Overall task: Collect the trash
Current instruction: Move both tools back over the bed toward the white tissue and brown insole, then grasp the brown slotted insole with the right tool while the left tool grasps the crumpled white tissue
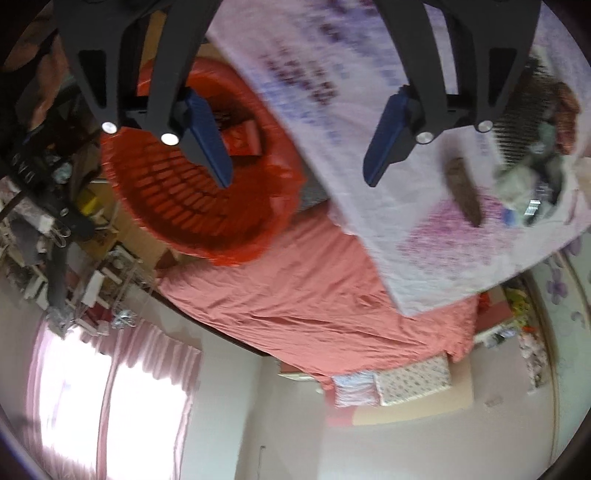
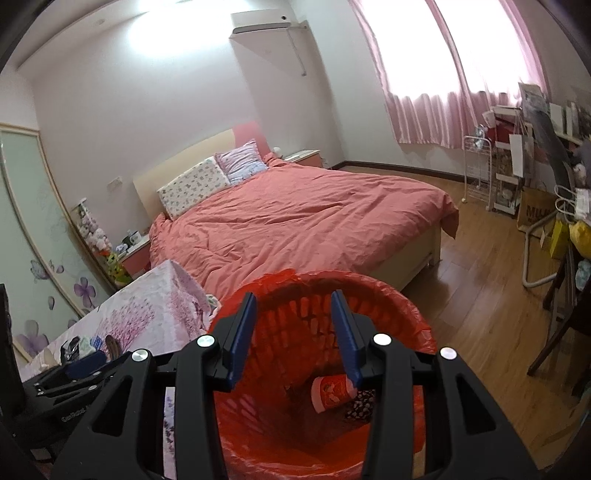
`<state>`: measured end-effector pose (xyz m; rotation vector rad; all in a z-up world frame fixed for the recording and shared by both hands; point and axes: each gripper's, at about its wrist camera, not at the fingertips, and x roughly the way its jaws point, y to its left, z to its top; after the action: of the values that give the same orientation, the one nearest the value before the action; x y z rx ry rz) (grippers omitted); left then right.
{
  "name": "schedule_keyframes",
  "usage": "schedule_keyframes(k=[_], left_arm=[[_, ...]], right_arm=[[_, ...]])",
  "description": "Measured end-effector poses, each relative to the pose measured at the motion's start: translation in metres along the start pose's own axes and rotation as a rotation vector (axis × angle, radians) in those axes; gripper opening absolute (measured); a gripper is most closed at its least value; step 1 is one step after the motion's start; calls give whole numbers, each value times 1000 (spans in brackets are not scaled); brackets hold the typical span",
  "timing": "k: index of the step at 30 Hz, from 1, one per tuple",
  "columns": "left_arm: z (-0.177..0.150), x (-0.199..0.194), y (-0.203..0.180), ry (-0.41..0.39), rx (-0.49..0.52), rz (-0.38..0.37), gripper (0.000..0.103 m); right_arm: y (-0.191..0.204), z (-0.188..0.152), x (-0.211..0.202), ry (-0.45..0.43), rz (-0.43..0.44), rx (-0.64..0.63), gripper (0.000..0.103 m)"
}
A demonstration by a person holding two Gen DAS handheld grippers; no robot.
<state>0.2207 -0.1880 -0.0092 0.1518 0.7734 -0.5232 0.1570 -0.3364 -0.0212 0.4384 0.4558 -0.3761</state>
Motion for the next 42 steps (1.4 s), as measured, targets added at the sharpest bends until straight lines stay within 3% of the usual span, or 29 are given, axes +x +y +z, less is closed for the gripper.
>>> schedule_keyframes(k=[10, 16, 23, 28, 32, 42], left_arm=[[-3, -45, 105, -58, -103, 173, 74], [-16, -73, 195, -86, -211, 330, 74], [-44, -97, 292, -96, -293, 538, 83], [-66, -101, 333, -60, -352, 575, 83], [-84, -96, 360, -25, -407, 571, 83], [-104, -80, 387, -3, -473, 516, 83]], right_arm=[[51, -10, 6, 43, 68, -96, 43], [98, -22, 16, 88, 131, -180, 43], [162, -49, 44, 186, 216, -282, 43], [206, -68, 69, 271, 265, -343, 43], [237, -81, 92, 320, 257, -414, 42], [253, -98, 122, 423, 221, -473, 42]])
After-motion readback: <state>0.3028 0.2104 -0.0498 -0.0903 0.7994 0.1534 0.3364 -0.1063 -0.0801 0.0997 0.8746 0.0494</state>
